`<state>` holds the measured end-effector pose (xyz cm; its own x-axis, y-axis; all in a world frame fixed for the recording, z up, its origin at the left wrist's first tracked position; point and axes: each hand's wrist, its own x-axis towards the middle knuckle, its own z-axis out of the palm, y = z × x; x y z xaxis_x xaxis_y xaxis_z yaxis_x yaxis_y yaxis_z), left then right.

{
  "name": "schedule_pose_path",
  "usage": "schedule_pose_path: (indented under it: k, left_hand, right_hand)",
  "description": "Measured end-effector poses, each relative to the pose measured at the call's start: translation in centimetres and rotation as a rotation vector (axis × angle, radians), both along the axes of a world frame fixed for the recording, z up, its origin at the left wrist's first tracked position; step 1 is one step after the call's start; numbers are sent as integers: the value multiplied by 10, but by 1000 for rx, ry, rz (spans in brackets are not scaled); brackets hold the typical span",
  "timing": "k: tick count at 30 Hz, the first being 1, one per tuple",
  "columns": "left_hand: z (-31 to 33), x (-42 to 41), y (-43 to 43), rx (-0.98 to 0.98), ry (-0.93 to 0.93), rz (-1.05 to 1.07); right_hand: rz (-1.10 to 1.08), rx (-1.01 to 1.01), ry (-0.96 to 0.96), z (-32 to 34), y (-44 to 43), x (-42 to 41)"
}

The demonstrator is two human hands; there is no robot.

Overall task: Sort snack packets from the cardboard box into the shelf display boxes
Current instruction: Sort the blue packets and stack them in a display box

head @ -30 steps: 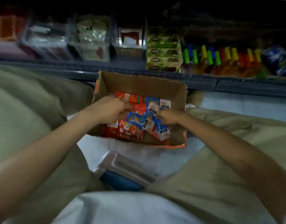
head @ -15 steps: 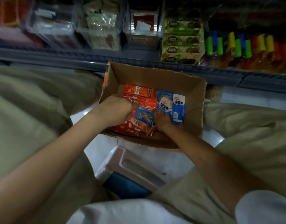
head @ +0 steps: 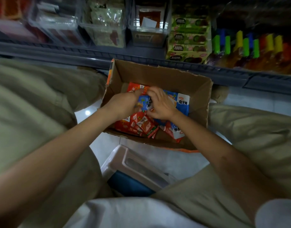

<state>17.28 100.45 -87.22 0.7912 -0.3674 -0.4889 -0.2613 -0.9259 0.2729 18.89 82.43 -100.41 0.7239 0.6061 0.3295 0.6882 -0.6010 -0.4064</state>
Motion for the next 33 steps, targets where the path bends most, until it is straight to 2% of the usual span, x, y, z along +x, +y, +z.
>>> schedule_pose_path:
  k: [2,4,6,9,10,11,13,14,15,17,22,25,29,31,33]
  left_hand:
    - [3,-2,-2,26,-176,-7]
    - [6,-3,0,2,-301,22]
    - [10,-4,2,-87,-311,99]
    - [12,-5,4,-149,-309,145]
    - [12,-5,5,-156,-305,144]
    - [12,-4,5,-158,-297,140]
    - [11,-5,5,-149,-279,145]
    - [10,-6,6,-138,-275,154]
    - [10,-6,6,-127,-273,158]
    - [9,-6,7,-108,-282,155]
    - [9,-4,5,-103,-282,145]
    - [7,-4,6,-87,-276,144]
    - [6,-3,4,-88,-269,142]
    - [8,-2,3,-86,-269,152]
    - [10,0,2,-86,-278,170]
  right_hand:
    - [-138,23,-41,6,6,3]
    - [-438,4,117,5,4,5]
    - [-694,-123,433,-6,-7,3]
    - [-792,-386,1108,-26,-23,-15]
    - [-828,-481,1218,-32,-26,-25]
    - [-849,-613,1248,-37,-28,-35]
    - [-845,-863,1099,-48,-27,-53]
    - [-812,-960,1052,-48,-24,-60]
    - [-809,-975,1054,-47,-22,-64]
    - [-814,-929,1092,-48,-20,-64]
    - [-684,-943,878,-56,-27,-57]
    - [-691,-833,804,-52,-36,-51]
    - [-716,-687,920,-32,-46,-27]
    - [-656,-666,1005,-15,-47,-9]
    - [-555,-510,1030,8,-42,11]
